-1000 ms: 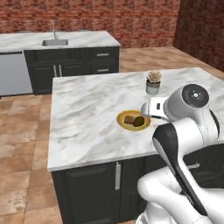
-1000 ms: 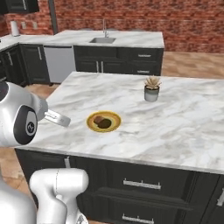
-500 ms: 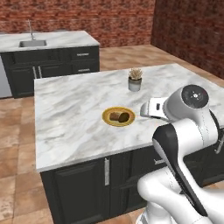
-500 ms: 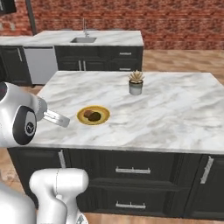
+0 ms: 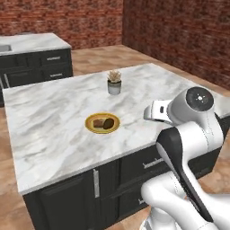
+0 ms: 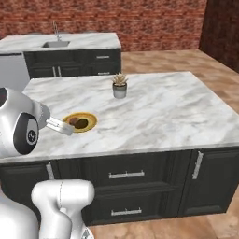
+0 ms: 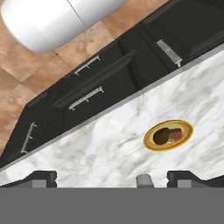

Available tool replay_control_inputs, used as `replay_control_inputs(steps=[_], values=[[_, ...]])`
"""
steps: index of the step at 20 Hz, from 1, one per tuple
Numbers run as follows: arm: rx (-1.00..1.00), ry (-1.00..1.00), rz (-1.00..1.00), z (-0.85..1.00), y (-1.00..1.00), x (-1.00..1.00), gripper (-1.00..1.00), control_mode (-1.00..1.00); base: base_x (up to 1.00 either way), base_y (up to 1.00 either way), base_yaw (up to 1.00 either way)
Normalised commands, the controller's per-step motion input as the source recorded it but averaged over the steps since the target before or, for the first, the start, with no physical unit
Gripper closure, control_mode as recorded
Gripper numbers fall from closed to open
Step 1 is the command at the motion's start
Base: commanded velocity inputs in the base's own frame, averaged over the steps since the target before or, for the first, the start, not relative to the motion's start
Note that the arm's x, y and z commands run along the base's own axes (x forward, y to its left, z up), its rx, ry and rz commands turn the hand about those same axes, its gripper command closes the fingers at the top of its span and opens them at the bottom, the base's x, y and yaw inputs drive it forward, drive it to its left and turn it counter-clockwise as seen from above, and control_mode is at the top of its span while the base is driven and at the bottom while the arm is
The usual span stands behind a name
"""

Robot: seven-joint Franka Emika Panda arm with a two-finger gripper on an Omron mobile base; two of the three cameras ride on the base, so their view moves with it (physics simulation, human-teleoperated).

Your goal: Pick the avocado and bread from the counter and place them on the plate. Then pick the jam from the cabinet and place it next to the plate. Lastly close the cabinet door.

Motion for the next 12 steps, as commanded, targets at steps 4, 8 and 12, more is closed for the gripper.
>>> replay_control_inputs(steps=[4, 8, 12], values=[[0.0, 0.0, 0.0, 0.0, 0.0, 0.0, -1.0, 1.0, -0.1, 0.05, -0.4], [0.0, 0.0, 0.0, 0.0, 0.0, 0.0, -1.0, 1.0, -0.09, 0.06, -0.41], [0.0, 0.0, 0.0, 0.0, 0.0, 0.0, -1.0, 1.0, -0.08, 0.06, -0.4]])
